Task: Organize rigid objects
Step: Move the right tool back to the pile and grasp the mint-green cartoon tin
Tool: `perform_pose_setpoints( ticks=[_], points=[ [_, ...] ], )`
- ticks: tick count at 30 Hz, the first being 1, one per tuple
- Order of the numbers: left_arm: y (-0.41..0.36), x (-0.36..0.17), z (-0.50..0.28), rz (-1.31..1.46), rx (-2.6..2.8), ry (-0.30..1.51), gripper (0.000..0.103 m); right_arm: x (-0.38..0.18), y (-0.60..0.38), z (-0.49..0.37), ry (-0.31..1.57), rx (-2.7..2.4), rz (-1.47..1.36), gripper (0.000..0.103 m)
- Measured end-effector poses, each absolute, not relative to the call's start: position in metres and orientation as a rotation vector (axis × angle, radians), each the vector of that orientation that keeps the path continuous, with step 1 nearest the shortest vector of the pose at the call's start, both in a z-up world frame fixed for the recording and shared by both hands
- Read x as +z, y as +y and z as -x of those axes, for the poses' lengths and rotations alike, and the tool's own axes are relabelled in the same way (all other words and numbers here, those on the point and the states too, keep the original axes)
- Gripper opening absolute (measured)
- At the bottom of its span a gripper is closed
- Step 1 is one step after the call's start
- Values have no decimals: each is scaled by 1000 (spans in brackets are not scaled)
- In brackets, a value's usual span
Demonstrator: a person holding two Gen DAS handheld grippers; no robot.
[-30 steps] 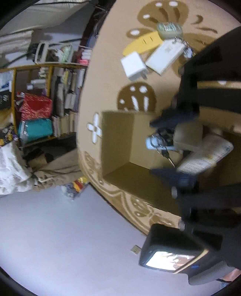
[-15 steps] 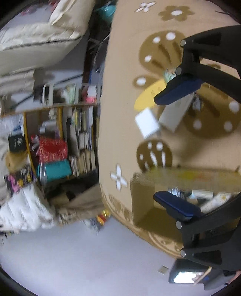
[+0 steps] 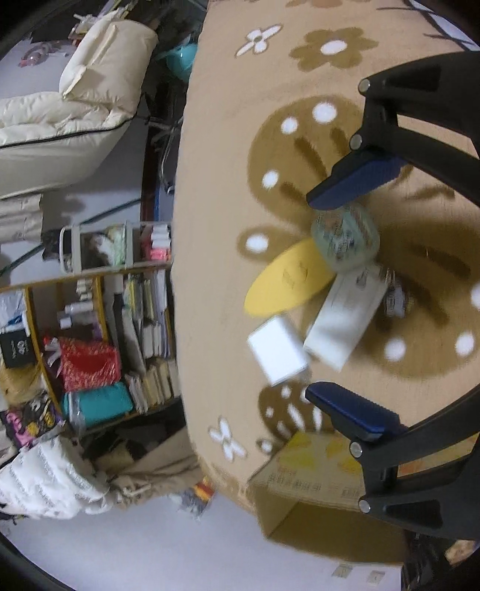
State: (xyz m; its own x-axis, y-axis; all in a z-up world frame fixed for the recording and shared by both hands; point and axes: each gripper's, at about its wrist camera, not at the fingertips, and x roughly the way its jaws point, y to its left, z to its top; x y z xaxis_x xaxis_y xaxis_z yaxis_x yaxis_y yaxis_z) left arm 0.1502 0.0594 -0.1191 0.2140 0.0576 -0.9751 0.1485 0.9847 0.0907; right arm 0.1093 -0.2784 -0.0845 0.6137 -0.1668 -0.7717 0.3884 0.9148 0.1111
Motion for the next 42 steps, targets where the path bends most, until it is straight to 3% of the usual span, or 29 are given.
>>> perform_pose_setpoints(
  ticks=[19,24,29,32,42],
  points=[
    [58,-120,-149,-195,-59,1351,15,-145,-324,-103,879,-375,-382,99],
    [57,-120,-148,-200,-58,1350,15,-155,-328,-105,902,-353,-393,81],
    [56,-120,-148,-200,-58,1349,15,-164,-330,-106,914,-345,-415,75],
    [56,-119,-148,-199,-58,1350,15,-168,-328,-106,914,-324,-413,66],
    [55,-119,-147,-201,-58,1349,15,-166,-316,-96,887,-323,-376,65]
  ],
)
